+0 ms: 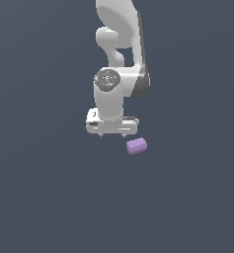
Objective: Pick up the object and move it to a goal position.
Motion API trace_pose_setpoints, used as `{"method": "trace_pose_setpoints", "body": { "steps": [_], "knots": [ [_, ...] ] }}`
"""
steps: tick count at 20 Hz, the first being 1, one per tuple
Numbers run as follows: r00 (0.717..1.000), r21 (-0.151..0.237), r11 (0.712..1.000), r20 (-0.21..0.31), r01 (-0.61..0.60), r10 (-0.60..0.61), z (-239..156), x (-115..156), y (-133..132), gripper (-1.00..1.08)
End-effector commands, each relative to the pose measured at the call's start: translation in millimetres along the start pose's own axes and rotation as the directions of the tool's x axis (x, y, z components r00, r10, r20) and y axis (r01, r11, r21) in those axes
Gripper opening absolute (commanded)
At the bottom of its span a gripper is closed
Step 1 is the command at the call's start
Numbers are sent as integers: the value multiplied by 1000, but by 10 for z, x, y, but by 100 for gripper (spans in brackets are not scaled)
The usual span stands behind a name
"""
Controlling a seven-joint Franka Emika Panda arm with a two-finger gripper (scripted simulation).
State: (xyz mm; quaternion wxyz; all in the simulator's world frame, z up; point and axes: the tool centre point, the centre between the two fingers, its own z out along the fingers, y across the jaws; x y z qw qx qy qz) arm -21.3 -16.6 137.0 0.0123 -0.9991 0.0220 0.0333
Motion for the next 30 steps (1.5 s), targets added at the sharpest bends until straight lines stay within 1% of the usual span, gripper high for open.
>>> {"method": "trace_pose_setpoints", "body": {
  "steps": [1, 9, 14, 18, 24, 30],
  "knots": [
    [1000, 0, 1000, 0, -1, 1, 1, 0, 0, 100],
    [999, 0, 999, -2, -52, 52, 24, 2, -53, 100],
    [993, 0, 993, -5, -117, 117, 54, 5, -121, 100],
    [982, 0, 982, -9, -187, 187, 86, 7, -194, 100],
    [949, 1, 949, -16, -316, 316, 145, 9, -329, 100],
    [897, 4, 897, -23, -442, 442, 205, 6, -467, 100]
  ]
}}
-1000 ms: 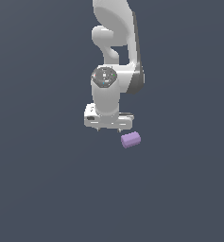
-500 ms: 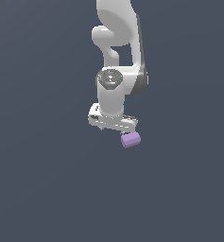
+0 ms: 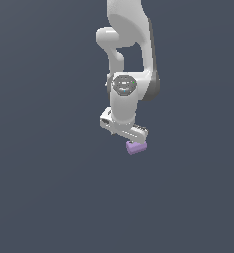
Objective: Pick up the object and move it to a goal position.
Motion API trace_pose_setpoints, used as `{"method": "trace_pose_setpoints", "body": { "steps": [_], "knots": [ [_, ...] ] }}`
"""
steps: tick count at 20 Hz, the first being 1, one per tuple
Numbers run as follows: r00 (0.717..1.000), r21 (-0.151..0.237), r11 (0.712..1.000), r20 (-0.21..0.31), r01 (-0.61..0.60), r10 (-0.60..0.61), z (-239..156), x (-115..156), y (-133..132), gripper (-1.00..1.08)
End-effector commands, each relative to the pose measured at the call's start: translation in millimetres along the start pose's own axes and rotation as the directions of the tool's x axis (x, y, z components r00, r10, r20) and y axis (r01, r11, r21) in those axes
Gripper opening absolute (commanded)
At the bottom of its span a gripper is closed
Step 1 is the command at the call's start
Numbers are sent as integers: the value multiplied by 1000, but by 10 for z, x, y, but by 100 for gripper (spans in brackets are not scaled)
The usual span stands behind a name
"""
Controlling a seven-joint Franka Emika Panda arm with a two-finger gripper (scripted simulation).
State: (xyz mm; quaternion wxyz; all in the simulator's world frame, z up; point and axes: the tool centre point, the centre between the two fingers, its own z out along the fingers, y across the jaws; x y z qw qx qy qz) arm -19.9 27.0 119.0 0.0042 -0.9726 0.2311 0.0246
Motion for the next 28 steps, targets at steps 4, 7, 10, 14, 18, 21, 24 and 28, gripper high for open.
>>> {"method": "trace_pose_setpoints", "body": {
  "steps": [4, 7, 10, 14, 18, 21, 24, 28],
  "knots": [
    [992, 2, 992, -7, -126, 126, 53, -57, -113, 100],
    [981, 3, 981, -11, -194, 194, 82, -88, -172, 100],
    [965, 5, 966, -15, -260, 260, 110, -121, -232, 100],
    [938, 9, 938, -19, -347, 347, 148, -165, -309, 100],
    [902, 13, 902, -24, -431, 431, 184, -209, -386, 100],
    [871, 17, 871, -26, -491, 491, 211, -244, -442, 100],
    [836, 22, 836, -29, -548, 548, 237, -277, -496, 100],
    [793, 27, 793, -31, -608, 609, 266, -316, -556, 100]
  ]
}}
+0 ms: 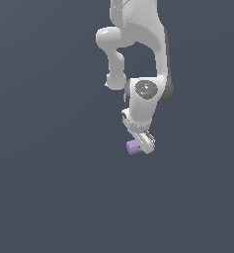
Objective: Pick up the object and move it to a goal position.
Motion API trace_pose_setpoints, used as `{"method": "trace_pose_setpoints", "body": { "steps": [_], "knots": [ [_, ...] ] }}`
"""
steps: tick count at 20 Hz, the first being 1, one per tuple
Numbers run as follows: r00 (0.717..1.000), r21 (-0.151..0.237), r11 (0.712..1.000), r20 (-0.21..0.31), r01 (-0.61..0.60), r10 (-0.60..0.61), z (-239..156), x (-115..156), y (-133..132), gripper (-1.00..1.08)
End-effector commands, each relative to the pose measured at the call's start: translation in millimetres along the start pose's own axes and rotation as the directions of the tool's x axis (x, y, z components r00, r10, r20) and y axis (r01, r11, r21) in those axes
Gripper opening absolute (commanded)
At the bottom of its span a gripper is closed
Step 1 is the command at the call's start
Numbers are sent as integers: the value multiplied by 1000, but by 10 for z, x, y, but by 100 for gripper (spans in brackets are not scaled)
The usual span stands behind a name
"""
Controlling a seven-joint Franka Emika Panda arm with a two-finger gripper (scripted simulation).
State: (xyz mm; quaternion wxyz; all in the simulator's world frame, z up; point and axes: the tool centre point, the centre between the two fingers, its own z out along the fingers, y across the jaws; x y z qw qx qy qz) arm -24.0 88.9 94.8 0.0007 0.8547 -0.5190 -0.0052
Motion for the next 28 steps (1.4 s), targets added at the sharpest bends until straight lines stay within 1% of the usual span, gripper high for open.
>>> {"method": "trace_pose_setpoints", "body": {
  "steps": [1, 9, 17, 20, 28],
  "knots": [
    [999, 2, 999, -2, -45, 45, 15, -37, -14, 100],
    [992, 7, 992, -7, -128, 128, 45, -112, -41, 100],
    [990, 7, 990, -7, -138, 138, 65, -125, -45, 100],
    [990, 8, 990, -7, -139, 139, 143, -124, -43, 100],
    [990, 8, 990, -7, -142, 142, 506, -122, -38, 100]
  ]
}}
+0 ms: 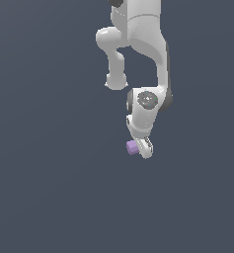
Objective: Pick up the object and move it to a goal position.
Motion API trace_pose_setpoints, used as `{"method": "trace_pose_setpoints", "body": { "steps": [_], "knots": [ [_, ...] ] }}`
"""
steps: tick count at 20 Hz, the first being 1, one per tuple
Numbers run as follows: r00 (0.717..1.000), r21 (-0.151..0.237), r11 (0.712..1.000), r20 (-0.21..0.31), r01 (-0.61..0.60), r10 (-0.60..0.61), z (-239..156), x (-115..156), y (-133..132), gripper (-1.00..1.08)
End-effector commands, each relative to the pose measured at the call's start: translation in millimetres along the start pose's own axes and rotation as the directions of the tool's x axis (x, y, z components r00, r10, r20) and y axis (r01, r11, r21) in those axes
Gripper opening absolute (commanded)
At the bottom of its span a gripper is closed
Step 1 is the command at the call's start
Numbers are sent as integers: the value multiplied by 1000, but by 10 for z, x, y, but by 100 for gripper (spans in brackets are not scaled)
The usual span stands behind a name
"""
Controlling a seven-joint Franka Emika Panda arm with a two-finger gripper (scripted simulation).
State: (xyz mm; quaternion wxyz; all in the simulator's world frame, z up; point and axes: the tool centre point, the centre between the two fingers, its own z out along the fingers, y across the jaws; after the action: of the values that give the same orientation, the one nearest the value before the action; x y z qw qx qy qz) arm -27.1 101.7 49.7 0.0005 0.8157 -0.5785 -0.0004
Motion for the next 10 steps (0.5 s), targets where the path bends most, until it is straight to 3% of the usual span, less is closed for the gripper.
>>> {"method": "trace_pose_setpoints", "body": {
  "steps": [1, 4, 5, 10],
  "knots": [
    [1000, 1, 1000, 0, -1, 1, 76, 0, -6, 100],
    [1000, 1, 1000, 0, -1, 1, 100, 0, -12, 100],
    [1000, 1, 1000, 0, -1, 1, 100, 0, -12, -100],
    [1000, 1, 1000, 0, -1, 1, 100, 0, -12, -100]
  ]
}}
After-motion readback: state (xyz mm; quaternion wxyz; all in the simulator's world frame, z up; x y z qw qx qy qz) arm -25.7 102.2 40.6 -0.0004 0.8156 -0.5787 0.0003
